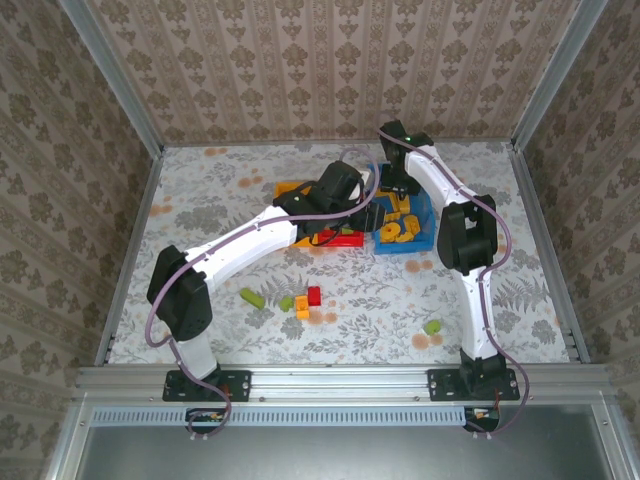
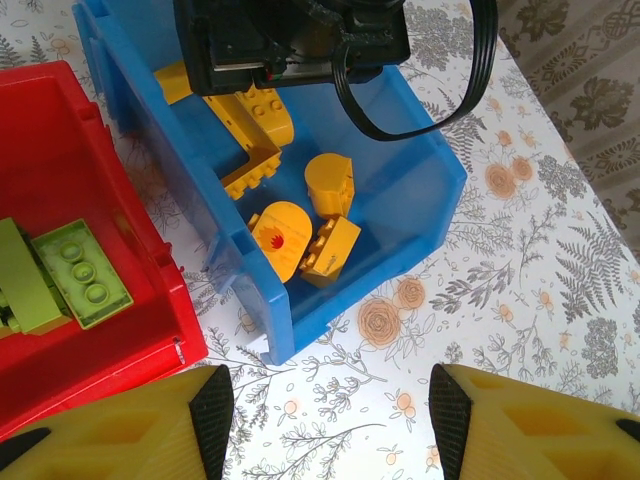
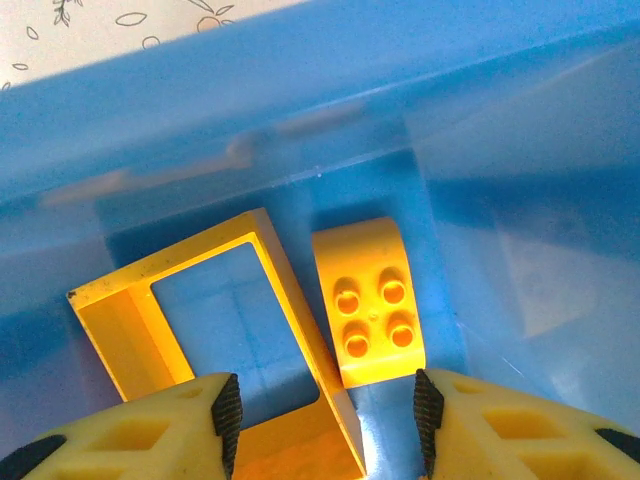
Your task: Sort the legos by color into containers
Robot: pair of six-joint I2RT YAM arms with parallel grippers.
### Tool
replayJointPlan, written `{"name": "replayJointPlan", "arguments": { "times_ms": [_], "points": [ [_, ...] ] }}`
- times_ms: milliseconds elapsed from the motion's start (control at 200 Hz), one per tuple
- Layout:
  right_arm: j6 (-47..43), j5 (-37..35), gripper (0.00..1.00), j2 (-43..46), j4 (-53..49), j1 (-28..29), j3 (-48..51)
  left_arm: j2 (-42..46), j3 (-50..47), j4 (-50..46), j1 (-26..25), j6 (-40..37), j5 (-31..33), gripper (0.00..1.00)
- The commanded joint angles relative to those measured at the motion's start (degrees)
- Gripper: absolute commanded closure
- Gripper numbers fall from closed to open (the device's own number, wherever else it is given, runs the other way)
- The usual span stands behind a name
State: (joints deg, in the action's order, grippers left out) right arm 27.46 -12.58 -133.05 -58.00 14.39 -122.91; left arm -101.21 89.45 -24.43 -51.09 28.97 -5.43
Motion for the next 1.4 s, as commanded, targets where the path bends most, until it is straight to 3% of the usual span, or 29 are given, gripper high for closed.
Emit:
{"name": "replayJointPlan", "arguments": {
  "times_ms": [0,275,510,595,675,770,910,1160,1300,1395],
  "points": [
    [1.6,-0.6,0.46,0.5,-1.7,0.0,-1.8,1.3,0.6,-0.9,-0.3,-1.6,-0.7,0.43],
    [-0.2,-0.1,0.46,10.8,2.6,3.3,3.9,5.7,-5.1,-3.0,0.5,-2.7,0.2,0.42],
    [-4.5,3.5,0.45,35.2,18.9,7.9,35.4,11.7,-15.0,-11.1,0.7,-2.3,3.3,0.4],
    [-6.8,4.9,0.4,44.5,22.5,11.7,45.4,12.6,-18.2,-15.1,0.8,0.1,4.2,0.37],
    [-8.8,12.5,0.33,51.5,26.4,15.6,53.8,11.8,-20.5,-18.5,0.7,3.5,3.9,0.35],
    [-9.0,30.6,0.28,58.5,34.0,18.9,64.0,9.7,-22.7,-21.5,0.1,7.8,4.2,0.34],
    [-6.3,39.3,0.24,63.8,36.9,23.2,73.4,5.9,-22.1,-22.7,-0.2,11.3,4.1,0.33],
    [-4.6,41.5,0.2,68.8,35.4,24.4,79.0,-1.4,-17.6,-26.6,-0.5,14.4,5.7,0.33],
    [-5.3,41.2,0.21,69.2,34.4,24.4,79.2,-3.4,-17.8,-25.2,-0.7,15.3,4.3,0.38],
    [-5.3,41.0,0.21,69.3,34.3,24.4,79.3,-4.6,-17.2,-24.7,-0.6,15.4,4.4,0.48]
  ]
}}
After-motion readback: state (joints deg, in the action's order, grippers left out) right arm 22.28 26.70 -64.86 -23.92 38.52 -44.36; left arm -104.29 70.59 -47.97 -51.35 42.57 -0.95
